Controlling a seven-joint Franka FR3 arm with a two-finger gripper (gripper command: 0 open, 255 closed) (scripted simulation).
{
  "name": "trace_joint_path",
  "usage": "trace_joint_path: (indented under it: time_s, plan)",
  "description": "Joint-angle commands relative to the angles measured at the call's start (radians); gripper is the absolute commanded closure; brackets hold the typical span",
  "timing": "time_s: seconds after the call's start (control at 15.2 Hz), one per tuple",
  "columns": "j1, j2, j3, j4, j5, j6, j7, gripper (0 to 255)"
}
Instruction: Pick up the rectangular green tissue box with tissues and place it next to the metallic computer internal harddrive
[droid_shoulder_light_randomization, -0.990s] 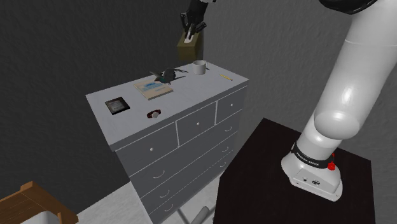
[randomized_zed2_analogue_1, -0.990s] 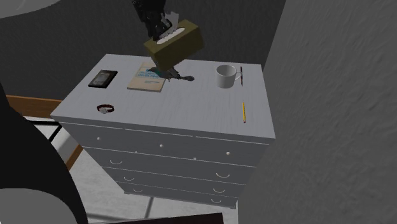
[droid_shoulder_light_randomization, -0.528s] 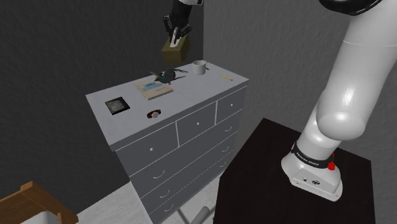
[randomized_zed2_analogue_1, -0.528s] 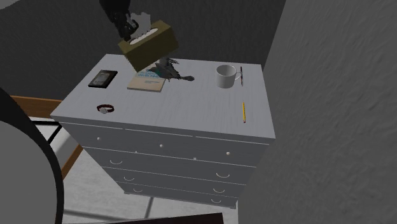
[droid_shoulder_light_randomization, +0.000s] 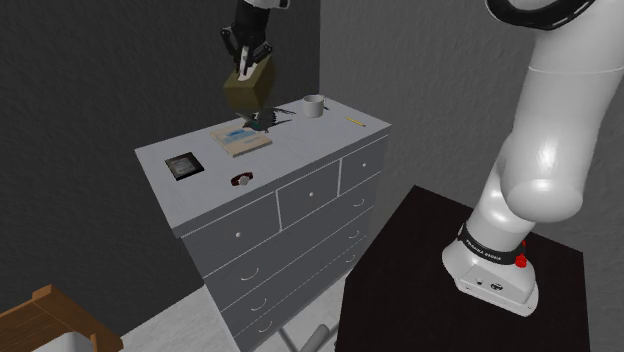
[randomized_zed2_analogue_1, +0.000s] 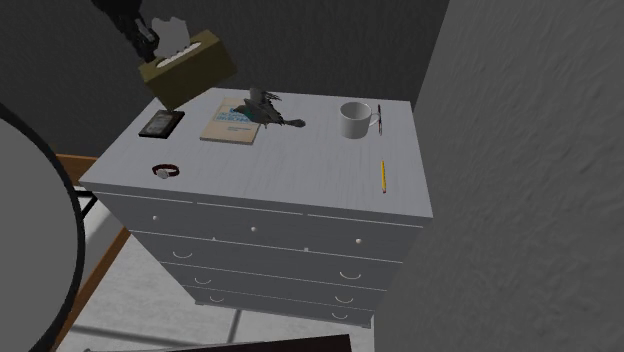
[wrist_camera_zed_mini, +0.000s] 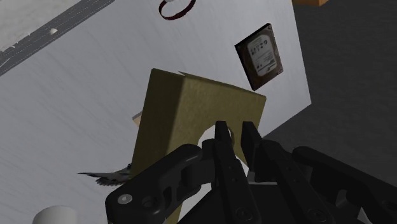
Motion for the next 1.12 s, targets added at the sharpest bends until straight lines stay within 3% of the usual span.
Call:
trace_joint_path:
  time_s: [0.0,0.59,0.92,0.99,1.06]
  plan:
    - [0.027,0.028,0.013,0.036,-0.022,-0.004,0.049,255]
    - [0.166,0.216,0.053,0.307,-0.123,-0.081,0.25,255]
    - [0.255,0.391,0.059,0.583,-0.173,-0.184,0.34,255]
    - [0.287,0.479,0.058,0.73,-0.188,-0.244,0.363,255]
    - [0.286,0.465,0.057,0.692,-0.187,-0.221,0.364,255]
